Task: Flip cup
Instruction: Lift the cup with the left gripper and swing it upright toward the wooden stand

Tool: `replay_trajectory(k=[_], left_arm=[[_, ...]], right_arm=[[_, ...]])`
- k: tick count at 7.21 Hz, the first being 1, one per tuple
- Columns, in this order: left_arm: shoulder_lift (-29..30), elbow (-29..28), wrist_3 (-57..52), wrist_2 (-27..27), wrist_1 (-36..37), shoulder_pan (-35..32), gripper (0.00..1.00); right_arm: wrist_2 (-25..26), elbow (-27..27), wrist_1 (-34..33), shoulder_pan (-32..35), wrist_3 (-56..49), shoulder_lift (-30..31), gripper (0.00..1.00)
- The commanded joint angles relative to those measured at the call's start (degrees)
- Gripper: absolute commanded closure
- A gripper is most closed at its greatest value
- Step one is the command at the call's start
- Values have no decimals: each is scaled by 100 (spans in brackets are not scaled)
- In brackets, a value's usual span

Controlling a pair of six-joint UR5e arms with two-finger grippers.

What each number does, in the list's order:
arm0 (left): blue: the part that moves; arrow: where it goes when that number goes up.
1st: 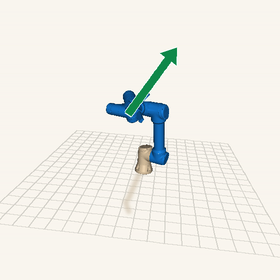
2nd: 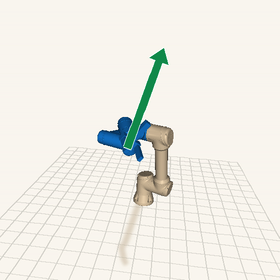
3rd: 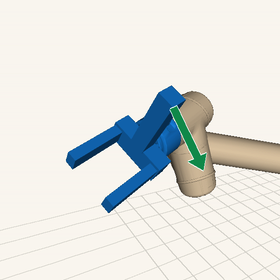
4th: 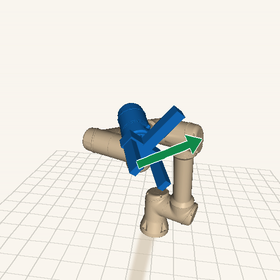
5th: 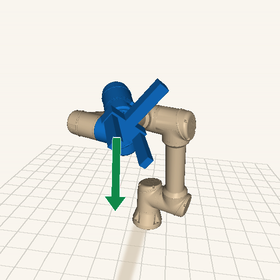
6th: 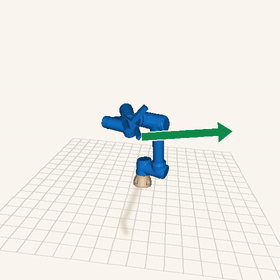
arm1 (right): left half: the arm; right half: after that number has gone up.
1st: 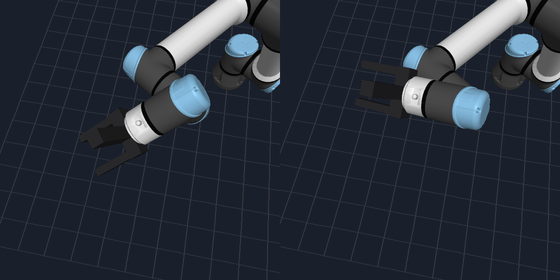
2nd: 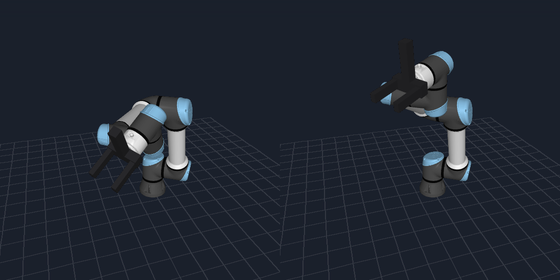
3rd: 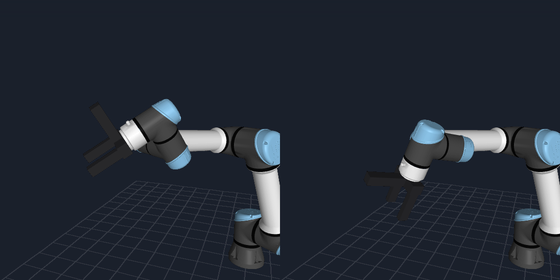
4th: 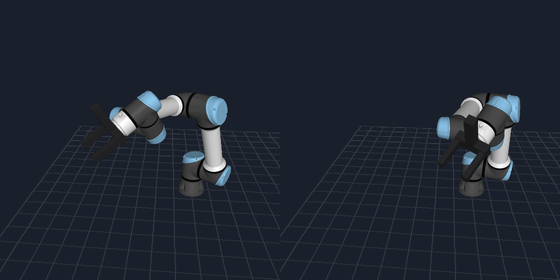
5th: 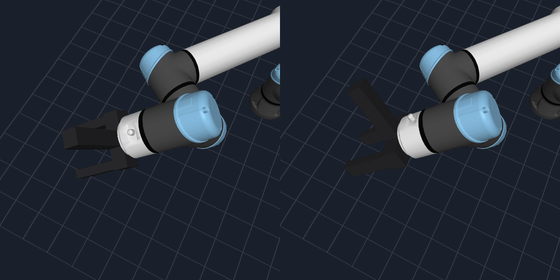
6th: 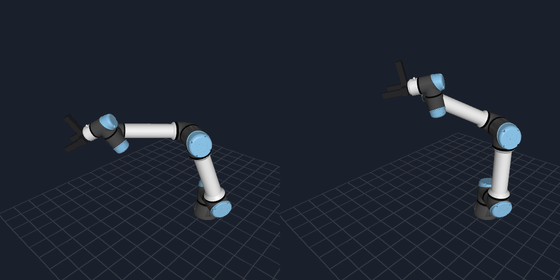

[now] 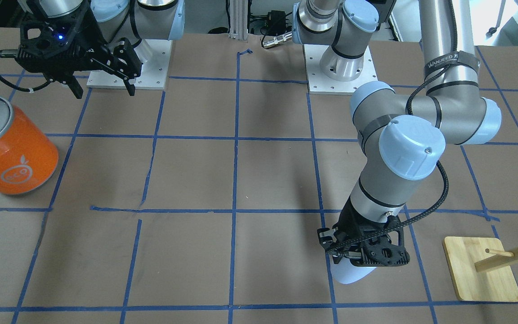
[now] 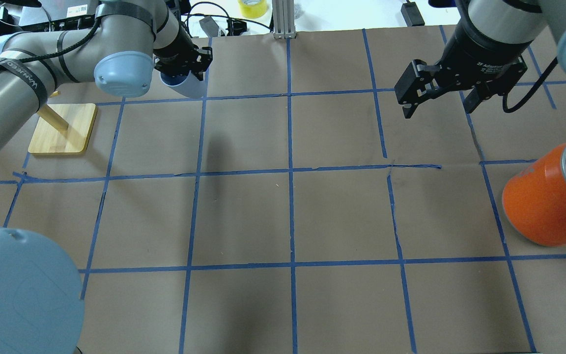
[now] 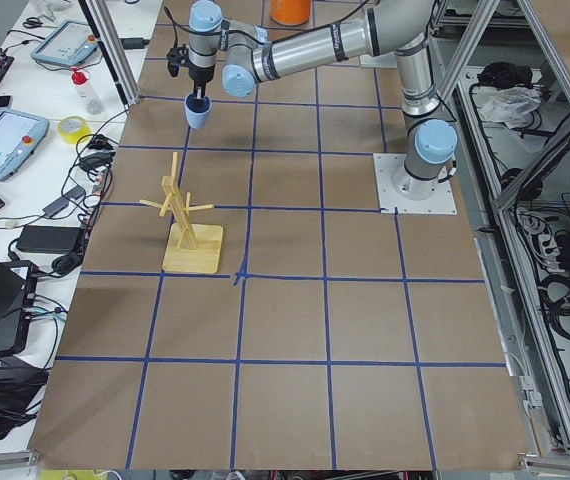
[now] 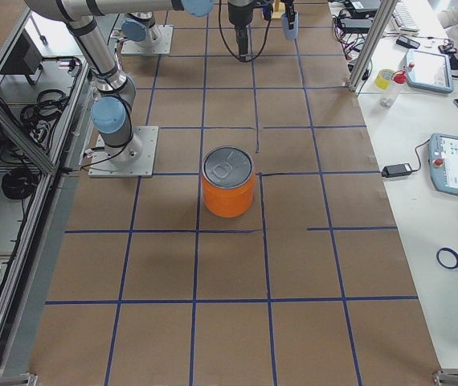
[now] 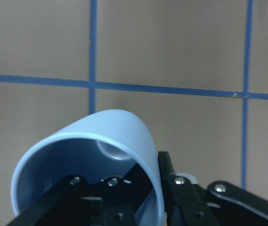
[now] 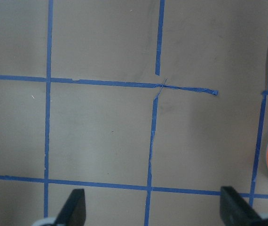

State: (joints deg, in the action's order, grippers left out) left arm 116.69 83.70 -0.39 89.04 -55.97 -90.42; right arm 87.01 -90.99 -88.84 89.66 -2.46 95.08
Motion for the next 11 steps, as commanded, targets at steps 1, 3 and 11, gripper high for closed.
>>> replay_trajectory(k=[1, 3, 11], left_arm=[[274, 16, -838, 456, -343, 557, 100], [372, -11, -804, 482, -414, 674, 100], [575, -37, -594, 404, -678, 657, 0]], right_arm=[[0, -24, 33, -10, 176, -24, 0], [-8, -50, -80, -2, 193, -103, 0], [44, -77, -441, 7, 114, -280, 0]])
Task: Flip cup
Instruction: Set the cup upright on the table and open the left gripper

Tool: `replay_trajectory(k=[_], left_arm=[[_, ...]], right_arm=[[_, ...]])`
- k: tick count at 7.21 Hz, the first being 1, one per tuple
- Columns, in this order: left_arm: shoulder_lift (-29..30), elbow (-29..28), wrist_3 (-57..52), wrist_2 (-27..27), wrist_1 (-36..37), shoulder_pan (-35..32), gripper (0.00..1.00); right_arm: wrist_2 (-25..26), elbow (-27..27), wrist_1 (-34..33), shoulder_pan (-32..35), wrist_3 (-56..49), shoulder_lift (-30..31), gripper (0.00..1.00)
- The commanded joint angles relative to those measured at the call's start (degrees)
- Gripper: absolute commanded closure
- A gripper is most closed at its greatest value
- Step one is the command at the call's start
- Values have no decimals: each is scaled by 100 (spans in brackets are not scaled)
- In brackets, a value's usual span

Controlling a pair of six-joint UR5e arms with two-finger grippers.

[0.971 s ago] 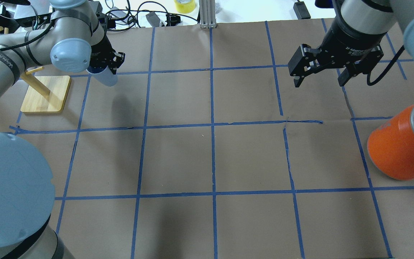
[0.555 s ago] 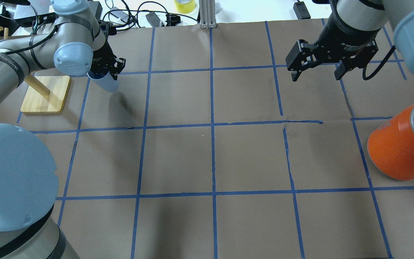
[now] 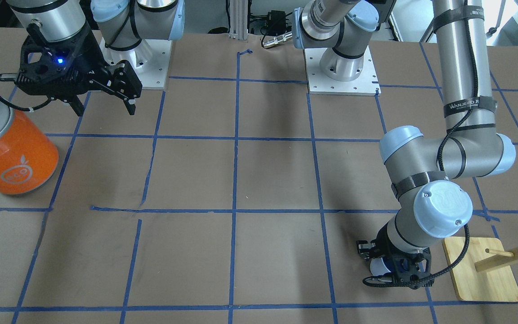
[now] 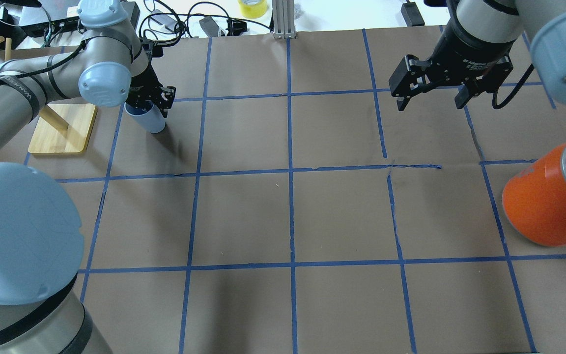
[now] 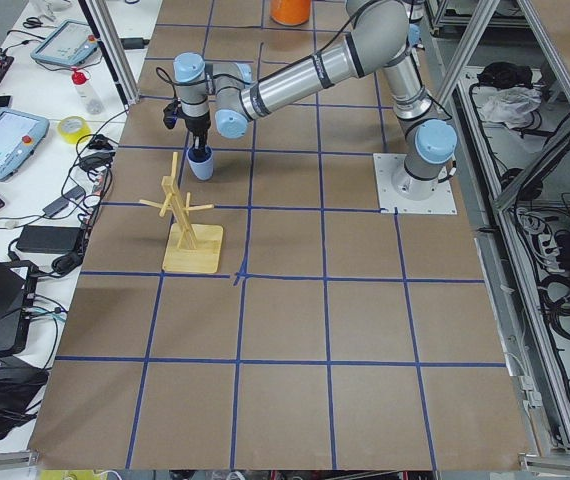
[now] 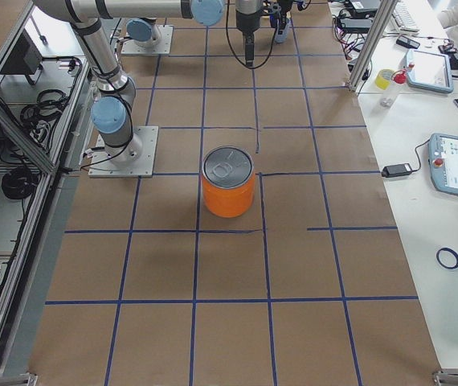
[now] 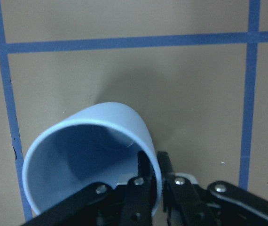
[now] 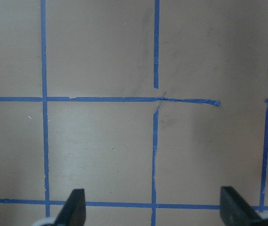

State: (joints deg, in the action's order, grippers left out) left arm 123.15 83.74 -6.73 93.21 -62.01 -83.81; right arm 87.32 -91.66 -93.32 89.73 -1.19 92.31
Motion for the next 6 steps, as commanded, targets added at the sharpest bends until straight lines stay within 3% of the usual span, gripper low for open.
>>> replay_trajectory(k=[1, 3, 4, 6], left_arm=[[-298, -112, 58, -39, -274, -74, 0], [-842, -794, 119, 13, -1727, -441, 0], [-1150, -833, 120, 13, -1953, -626, 0], [-1730, -676, 181, 39, -2217, -1004, 0]], right_arm=[[13, -36, -11, 1, -12, -2, 0], [39, -167, -264, 9, -21, -2, 0], [379, -246, -318, 18, -21, 15, 0], [409, -273, -275, 44, -91, 15, 0]])
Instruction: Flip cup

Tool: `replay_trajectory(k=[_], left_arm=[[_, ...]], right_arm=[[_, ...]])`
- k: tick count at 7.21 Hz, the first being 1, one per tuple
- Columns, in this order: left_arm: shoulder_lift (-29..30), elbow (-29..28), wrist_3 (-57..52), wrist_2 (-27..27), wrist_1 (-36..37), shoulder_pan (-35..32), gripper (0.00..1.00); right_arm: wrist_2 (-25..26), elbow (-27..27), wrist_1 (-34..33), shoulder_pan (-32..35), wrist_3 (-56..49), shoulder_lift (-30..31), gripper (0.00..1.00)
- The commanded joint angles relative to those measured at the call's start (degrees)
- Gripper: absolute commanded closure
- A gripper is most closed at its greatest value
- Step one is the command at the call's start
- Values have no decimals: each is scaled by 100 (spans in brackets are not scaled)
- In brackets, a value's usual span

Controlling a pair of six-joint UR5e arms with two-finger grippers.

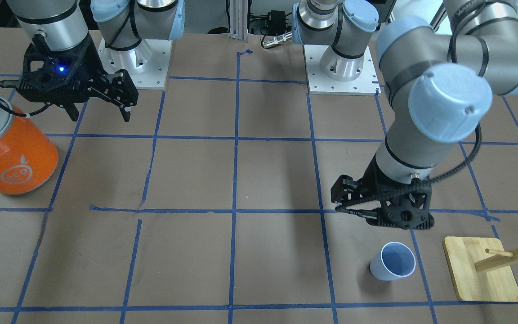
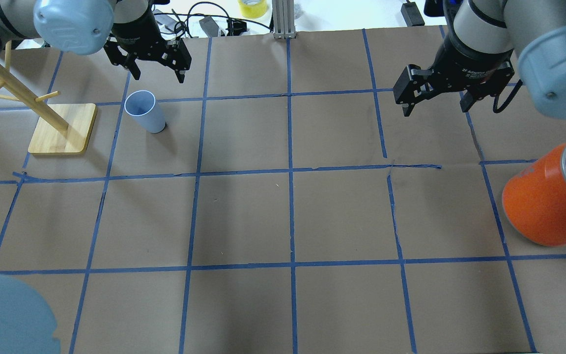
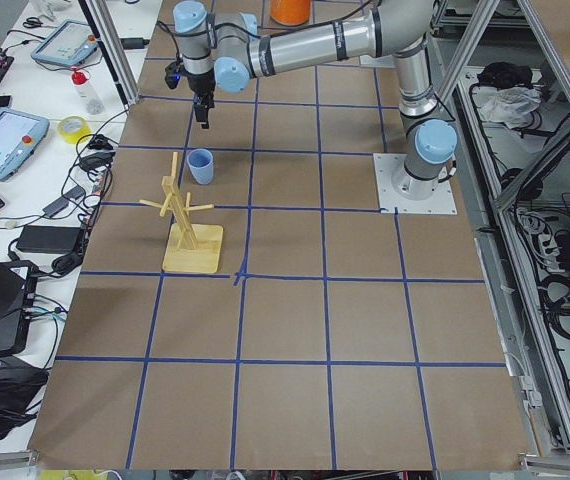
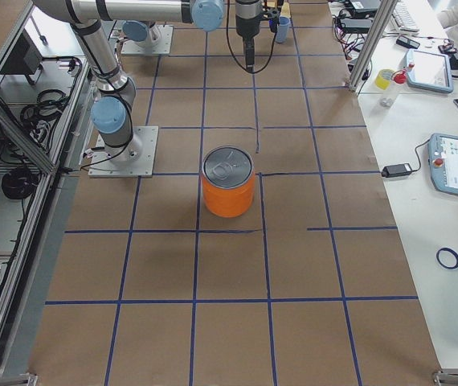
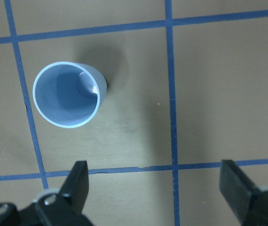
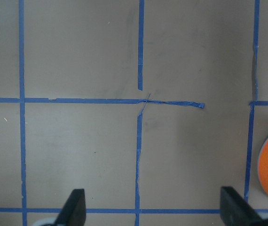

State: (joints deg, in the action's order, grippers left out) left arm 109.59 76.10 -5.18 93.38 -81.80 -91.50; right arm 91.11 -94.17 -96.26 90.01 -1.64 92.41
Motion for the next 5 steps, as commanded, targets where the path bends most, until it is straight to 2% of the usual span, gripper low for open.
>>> replay_trajectory(k=[1, 2, 3, 4, 5], left_arm=[[-812, 568, 34, 5, -310, -280, 4], [-1304, 1164, 34, -4, -180, -272, 5], [-1657, 1458, 43, -4, -83, -272, 5], [-1739, 1391, 17, -13, -91, -254, 6], [-1565, 999, 156, -13, -186, -254, 6]], right_arm=[[-5, -40, 54, 26, -99, 23, 0], [4, -48, 72, 17, -134, 49, 0], [4, -49, 246, 26, -204, 58, 0], [-5, -49, 274, 26, -205, 58, 0], [-5, -49, 275, 26, -205, 58, 0]])
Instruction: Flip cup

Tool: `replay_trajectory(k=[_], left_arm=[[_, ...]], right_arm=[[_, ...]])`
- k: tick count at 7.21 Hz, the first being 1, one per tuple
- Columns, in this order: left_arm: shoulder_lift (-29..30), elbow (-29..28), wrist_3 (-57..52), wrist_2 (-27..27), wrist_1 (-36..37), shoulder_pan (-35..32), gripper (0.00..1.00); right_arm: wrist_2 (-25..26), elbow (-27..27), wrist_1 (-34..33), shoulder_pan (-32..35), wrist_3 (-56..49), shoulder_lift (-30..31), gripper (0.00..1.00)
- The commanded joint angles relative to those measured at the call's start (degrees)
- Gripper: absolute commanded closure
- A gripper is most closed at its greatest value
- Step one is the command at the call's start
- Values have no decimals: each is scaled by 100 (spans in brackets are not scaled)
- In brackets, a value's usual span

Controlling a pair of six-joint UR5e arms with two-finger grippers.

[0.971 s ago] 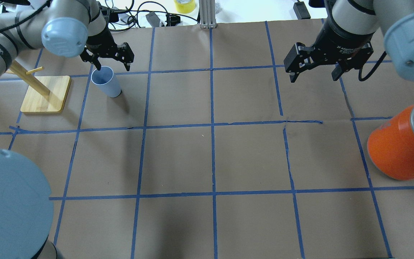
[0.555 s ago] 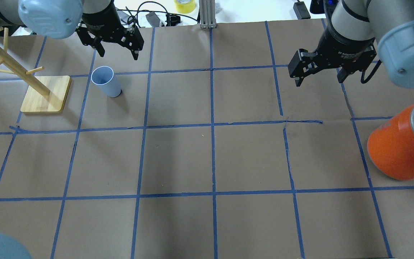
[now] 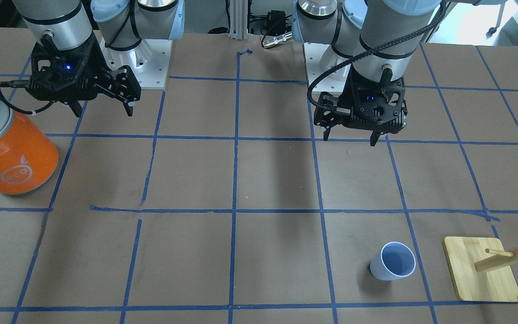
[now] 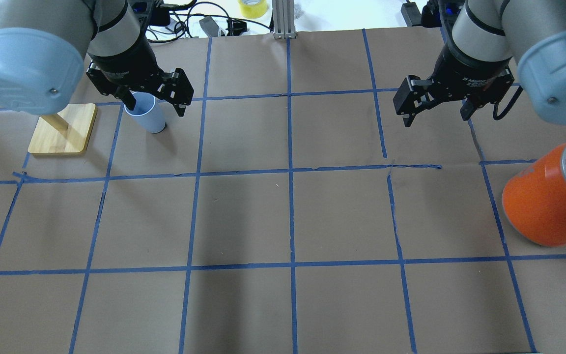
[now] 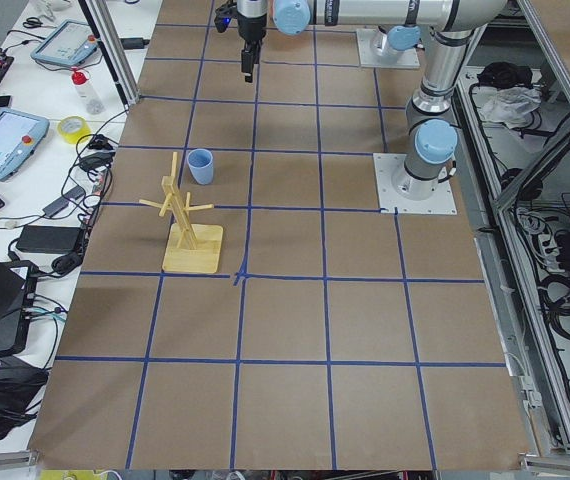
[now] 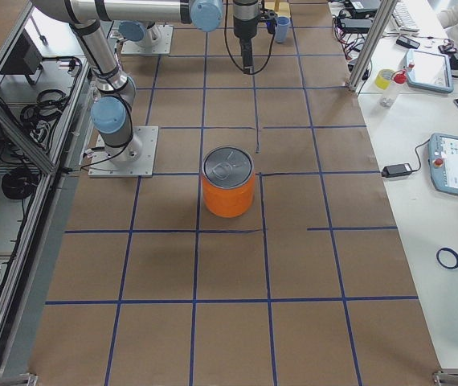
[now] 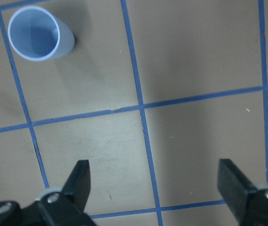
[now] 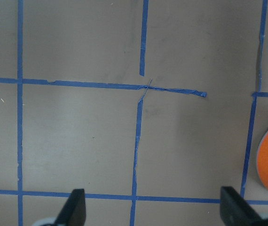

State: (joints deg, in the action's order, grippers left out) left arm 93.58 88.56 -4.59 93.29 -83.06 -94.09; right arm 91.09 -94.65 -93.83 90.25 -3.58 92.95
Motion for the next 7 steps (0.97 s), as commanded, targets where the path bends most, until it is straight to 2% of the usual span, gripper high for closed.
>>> replay_trajectory(k=[1, 5, 7], left_arm=[[28, -556, 464, -230, -453, -39, 5], [19, -515, 485, -478, -509, -30, 0], [-59, -550, 598, -408, -1027, -30, 0]], right_arm=[[6, -1, 49, 28, -11, 12, 0], [6, 8, 49, 72, -11, -14, 0], [6, -1, 49, 72, -11, -23, 0]])
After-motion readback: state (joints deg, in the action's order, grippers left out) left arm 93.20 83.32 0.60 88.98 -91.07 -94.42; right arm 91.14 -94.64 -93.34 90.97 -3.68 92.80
